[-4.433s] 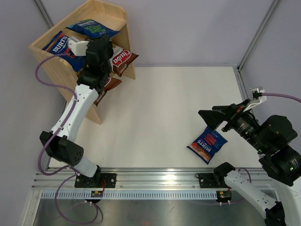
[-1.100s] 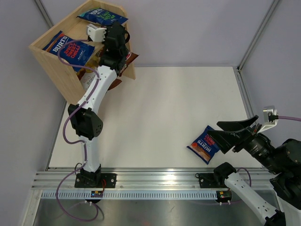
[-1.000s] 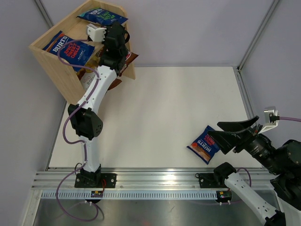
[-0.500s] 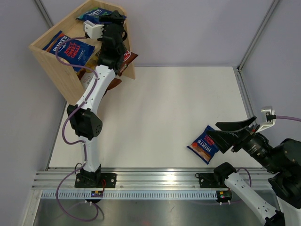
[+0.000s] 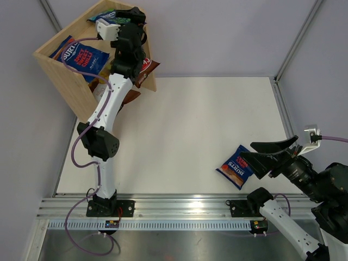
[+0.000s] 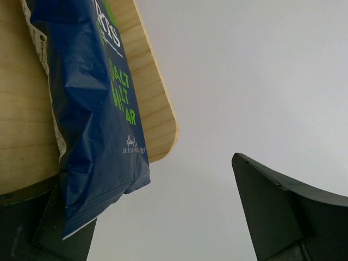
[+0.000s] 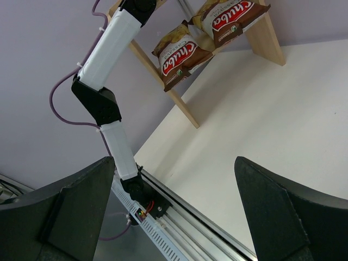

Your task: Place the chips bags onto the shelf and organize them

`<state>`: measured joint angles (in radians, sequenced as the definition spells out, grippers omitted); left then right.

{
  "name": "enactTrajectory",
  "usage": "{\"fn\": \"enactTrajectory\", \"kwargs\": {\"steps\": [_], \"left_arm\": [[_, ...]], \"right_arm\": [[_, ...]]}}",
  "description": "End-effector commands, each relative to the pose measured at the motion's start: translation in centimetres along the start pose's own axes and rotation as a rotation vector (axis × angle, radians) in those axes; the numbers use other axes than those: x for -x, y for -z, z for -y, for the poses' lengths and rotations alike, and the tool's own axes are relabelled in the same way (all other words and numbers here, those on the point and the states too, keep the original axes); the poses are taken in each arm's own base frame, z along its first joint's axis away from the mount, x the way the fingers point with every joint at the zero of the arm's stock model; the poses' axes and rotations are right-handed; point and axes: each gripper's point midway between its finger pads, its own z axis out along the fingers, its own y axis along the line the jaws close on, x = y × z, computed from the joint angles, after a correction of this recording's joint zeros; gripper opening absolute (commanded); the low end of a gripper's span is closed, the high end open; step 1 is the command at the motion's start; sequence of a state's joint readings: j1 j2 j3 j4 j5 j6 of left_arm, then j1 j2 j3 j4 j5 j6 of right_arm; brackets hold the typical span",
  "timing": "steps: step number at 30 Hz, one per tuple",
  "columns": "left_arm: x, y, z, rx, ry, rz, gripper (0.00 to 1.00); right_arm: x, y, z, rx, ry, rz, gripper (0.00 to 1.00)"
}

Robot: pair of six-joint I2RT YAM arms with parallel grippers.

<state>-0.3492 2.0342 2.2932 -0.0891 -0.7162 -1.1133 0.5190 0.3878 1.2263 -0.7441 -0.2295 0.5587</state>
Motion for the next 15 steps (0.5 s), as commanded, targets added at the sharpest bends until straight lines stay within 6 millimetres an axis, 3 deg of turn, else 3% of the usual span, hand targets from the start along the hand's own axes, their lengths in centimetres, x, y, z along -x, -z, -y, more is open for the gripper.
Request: {"fn": "enactTrajectory", "kwargs": {"steps": [1, 6, 12, 15], "left_arm": [[-0.4, -1.1, -3.9, 0.114, -0.148, 0.009, 0.99], [-0.6, -0.9, -5.1, 0.146, -0.208, -0.004, 0.99], [-1.2, -0.4, -4.4, 0.128, -0.257, -0.067, 0.99], [-1.6, 0.2, -5.0, 0.147, -0.28, -0.113, 0.99]], "right_arm": [[1.1, 0.5, -1.2, 0.049, 0.009, 0.045, 0.99], [1.1, 0.7, -1.2, 0.052, 0.013, 0.048, 1.0], [0.9, 0.4, -1.2, 0.054, 0.012, 0.038, 0.99], [0.8, 0.3, -1.2, 0.059, 0.012, 0.034, 1.0]]}}
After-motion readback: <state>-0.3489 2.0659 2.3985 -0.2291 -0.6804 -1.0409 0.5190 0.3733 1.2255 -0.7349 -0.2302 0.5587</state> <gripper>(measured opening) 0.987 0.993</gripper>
